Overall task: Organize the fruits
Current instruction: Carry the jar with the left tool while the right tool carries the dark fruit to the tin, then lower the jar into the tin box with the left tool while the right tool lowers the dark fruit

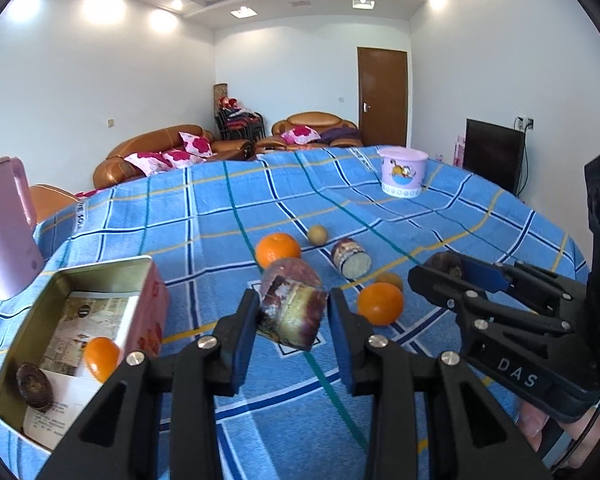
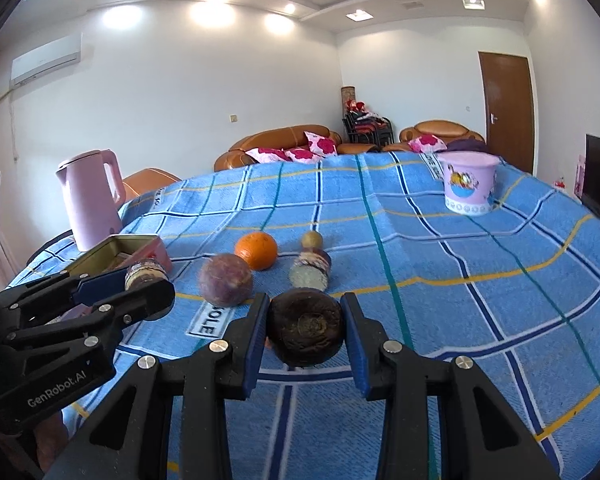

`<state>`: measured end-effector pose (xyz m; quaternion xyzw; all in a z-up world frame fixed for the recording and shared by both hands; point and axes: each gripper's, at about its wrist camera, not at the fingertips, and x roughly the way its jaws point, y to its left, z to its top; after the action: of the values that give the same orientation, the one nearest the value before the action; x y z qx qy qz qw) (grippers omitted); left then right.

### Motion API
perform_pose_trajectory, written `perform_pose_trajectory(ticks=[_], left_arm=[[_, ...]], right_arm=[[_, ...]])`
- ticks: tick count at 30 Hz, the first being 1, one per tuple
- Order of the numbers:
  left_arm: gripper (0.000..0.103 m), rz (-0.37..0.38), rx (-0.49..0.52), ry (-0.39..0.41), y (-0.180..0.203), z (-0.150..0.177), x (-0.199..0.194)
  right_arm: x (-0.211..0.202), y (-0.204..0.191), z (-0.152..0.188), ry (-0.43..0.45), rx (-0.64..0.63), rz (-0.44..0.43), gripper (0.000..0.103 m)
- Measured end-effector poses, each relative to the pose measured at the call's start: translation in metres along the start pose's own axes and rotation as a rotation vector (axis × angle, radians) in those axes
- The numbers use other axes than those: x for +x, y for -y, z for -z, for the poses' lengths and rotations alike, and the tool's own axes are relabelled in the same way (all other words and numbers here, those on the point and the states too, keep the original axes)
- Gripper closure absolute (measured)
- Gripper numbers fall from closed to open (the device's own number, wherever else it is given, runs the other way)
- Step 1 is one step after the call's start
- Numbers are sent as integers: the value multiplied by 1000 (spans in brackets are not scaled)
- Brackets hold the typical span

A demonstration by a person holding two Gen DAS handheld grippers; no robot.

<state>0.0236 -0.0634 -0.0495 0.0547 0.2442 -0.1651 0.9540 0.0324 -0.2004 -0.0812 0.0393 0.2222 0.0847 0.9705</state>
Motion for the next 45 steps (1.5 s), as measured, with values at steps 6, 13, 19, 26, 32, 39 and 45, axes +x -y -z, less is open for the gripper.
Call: perform_pose_trajectory(ticks=[6,13,19,26,32,39,45], left_arm=[[67,-23,-39,24,-17,-4,-20],[67,-91,-86,52,-49,-9,-44],[67,-164,-119,55,-78,-10,-52],[67,-236,-164,27,-112,-5,-50],[67,-283,-183,9,-134,-1,-47],[67,-313,-197,-24,-154,5,-42],[67,-323,-208,-54,-163,11,-36]], right_arm=[[-15,-23,-17,30,-35,-50,65],[-28,-60,-45,63,-73,-153,65],[-23,-85,-60,64,-100,-216,65],[-5,-117,-72,48,-147,-287,65],[19,-140,-70,3,-175,-321,65],[40,-160,-61,-45,-208,-342,65],[57,-173,-50,-90,-227,-359,64]])
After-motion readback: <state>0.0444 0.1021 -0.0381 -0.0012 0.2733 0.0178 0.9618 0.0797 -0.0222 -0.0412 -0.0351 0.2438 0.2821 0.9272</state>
